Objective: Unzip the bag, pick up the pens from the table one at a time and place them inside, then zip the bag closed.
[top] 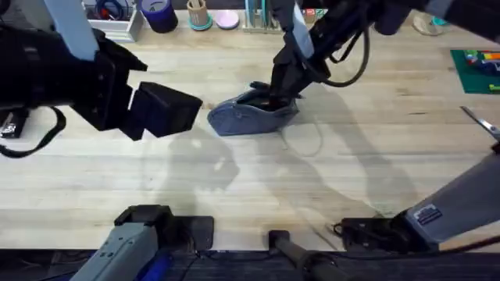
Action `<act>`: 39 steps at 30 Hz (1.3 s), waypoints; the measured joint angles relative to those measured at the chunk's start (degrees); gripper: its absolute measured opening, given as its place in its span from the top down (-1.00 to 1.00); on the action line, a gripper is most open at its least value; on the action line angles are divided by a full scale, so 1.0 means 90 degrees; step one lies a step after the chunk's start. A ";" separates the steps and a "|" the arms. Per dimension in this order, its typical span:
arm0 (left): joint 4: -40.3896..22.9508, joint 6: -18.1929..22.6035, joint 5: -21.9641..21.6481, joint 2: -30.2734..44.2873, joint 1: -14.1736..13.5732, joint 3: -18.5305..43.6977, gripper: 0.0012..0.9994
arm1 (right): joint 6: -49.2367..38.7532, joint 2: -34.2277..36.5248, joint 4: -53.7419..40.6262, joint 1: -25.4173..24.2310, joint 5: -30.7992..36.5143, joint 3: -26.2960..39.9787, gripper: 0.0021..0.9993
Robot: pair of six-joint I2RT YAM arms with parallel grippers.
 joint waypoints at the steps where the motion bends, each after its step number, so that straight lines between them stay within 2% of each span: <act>1: -0.0001 0.0000 0.0000 0.0000 0.0000 0.0000 -0.99 | 0.0000 0.0062 0.0002 0.0007 0.0000 0.0000 0.94; 15: -0.0001 0.0000 0.0000 0.0000 0.0000 0.0000 -0.99 | 0.0002 0.0851 0.0221 0.0299 -0.0002 0.0000 0.94; 30: 0.0000 0.0000 0.0000 0.0000 0.0000 0.0000 -0.99 | 0.0005 0.0923 0.0238 0.0299 -0.0005 0.0000 0.93; 34: 0.0000 0.0000 0.0000 0.0000 0.0000 0.0000 -0.99 | 0.0016 0.0923 0.0248 0.0296 -0.0005 0.0000 0.33; 38: -0.0001 0.0000 0.0000 0.0000 0.0000 0.0000 -0.99 | 0.0096 0.0924 0.0328 0.0296 0.0000 -0.0002 -0.81; 39: 0.0000 0.0000 0.0000 0.0000 0.0000 0.0000 -0.99 | 0.0102 0.0928 0.0336 0.0297 0.0000 -0.0002 -0.94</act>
